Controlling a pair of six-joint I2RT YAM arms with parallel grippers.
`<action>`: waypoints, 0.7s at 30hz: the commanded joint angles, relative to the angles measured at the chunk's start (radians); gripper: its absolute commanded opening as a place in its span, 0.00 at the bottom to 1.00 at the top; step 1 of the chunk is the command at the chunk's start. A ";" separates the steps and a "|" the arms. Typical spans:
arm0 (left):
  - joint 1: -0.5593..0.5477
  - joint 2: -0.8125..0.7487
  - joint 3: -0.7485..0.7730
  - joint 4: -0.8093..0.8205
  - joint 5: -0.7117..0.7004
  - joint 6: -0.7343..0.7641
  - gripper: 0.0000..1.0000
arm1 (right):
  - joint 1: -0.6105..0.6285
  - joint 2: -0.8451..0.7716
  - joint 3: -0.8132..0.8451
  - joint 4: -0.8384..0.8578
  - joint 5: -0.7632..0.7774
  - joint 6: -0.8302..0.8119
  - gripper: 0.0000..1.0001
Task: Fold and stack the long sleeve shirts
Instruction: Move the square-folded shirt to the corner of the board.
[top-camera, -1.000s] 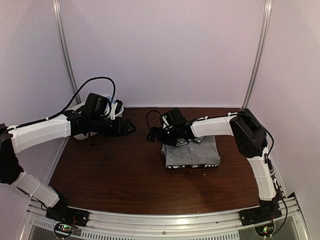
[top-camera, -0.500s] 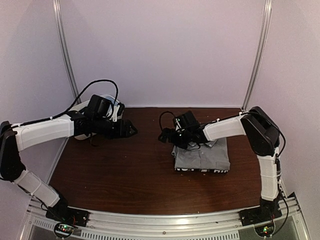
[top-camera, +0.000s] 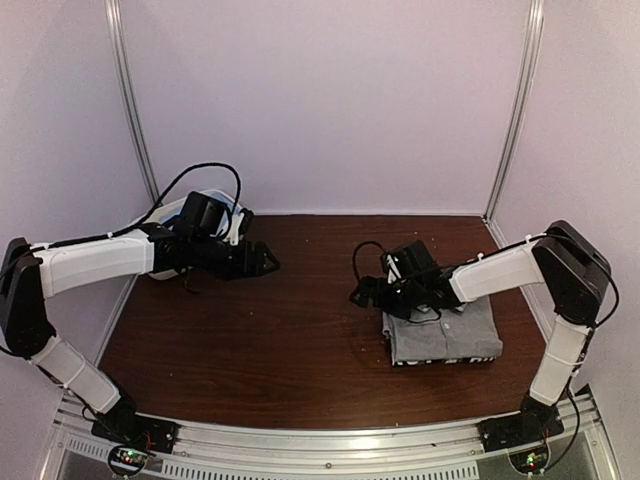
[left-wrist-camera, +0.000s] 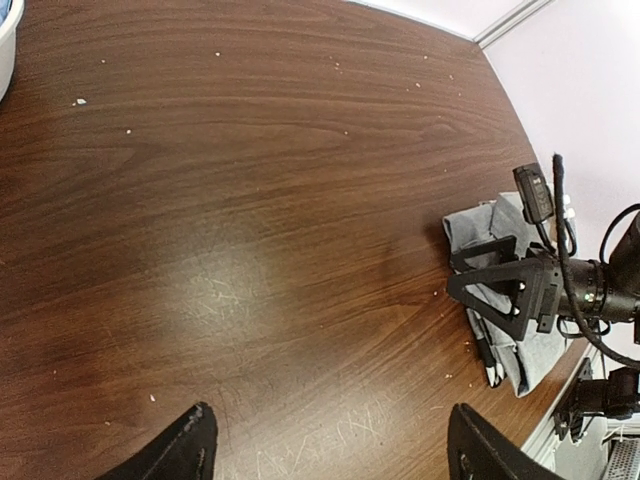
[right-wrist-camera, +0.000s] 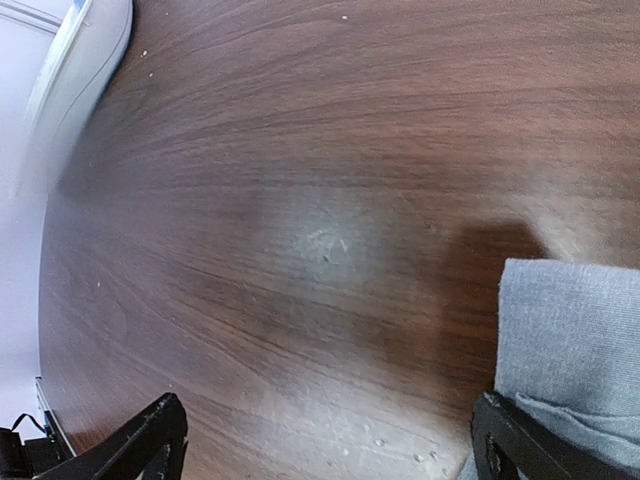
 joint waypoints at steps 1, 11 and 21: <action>0.008 0.013 0.016 0.057 0.028 -0.016 0.81 | -0.032 -0.089 -0.116 -0.027 0.047 0.018 1.00; 0.008 0.018 0.015 0.068 0.038 -0.031 0.81 | -0.082 -0.259 -0.295 -0.028 0.066 0.022 1.00; 0.008 0.020 0.006 0.082 0.049 -0.048 0.80 | -0.093 -0.402 -0.418 -0.071 0.066 0.033 1.00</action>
